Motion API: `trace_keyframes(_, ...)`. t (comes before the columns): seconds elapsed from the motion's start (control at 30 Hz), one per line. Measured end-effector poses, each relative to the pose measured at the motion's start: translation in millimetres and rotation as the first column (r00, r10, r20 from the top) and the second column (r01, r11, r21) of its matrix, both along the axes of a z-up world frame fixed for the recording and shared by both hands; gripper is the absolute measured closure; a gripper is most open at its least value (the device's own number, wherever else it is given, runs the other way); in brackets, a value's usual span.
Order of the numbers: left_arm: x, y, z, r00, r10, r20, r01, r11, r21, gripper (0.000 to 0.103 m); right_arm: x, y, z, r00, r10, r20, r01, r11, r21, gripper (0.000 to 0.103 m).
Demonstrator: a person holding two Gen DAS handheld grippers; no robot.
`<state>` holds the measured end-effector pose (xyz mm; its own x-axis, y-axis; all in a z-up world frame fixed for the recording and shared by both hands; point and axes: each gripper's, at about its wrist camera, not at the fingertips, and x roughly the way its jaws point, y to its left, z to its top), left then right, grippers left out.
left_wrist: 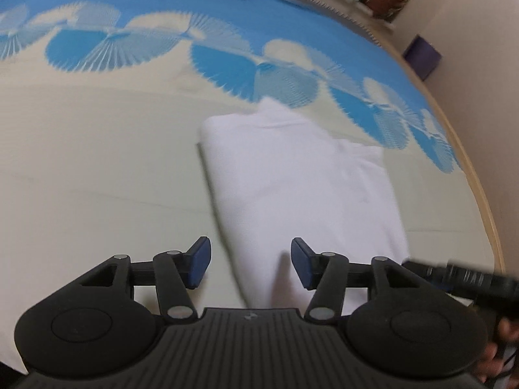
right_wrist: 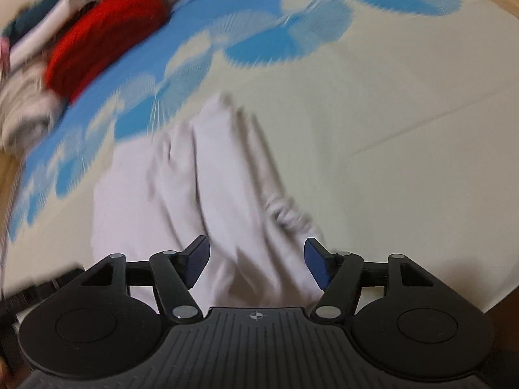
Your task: Fold small clothes
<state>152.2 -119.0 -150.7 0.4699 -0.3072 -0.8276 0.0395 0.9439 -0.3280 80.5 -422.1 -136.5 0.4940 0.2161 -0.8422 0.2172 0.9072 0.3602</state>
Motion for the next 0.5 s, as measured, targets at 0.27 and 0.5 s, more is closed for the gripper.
trace_keyframes(0.27,48.6,33.1,-34.3,0.991,0.047,-0.127,-0.071,0.979,-0.192,0.032,-1.8,30.8,-14.9,0.999,0.024,-0.046,-0.029,0.995,-0.097,0.057)
trace_keyframes(0.5,51.1,35.9,-51.0,0.997,-0.003,-0.078,-0.013,0.979,-0.205,0.073,-1.4,58.4,-14.8,0.997,0.068,-0.022,-0.070,0.992,-0.101,0.091)
